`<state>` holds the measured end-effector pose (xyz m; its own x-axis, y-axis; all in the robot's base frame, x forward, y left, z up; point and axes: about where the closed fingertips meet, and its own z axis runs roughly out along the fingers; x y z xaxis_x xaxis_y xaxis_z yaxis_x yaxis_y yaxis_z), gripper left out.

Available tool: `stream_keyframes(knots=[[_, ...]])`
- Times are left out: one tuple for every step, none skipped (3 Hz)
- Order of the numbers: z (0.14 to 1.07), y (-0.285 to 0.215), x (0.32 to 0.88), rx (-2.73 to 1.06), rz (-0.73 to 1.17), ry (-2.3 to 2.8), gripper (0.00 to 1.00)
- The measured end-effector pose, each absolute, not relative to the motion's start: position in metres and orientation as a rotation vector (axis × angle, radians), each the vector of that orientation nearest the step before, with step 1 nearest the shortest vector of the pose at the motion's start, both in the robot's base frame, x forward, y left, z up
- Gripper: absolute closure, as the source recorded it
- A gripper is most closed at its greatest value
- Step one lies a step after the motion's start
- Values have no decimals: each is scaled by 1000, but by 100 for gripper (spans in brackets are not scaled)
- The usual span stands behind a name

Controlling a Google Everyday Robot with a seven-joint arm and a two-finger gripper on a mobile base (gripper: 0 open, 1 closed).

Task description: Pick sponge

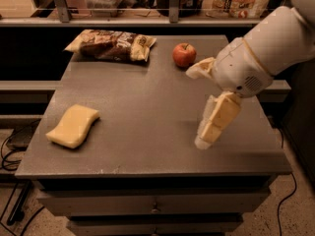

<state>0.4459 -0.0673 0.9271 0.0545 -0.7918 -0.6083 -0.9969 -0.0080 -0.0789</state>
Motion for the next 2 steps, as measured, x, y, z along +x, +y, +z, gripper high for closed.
stream_keyframes(knots=[[920, -29, 448, -1851, 638, 1709, 0], [915, 17, 449, -1870, 705, 1592, 0]])
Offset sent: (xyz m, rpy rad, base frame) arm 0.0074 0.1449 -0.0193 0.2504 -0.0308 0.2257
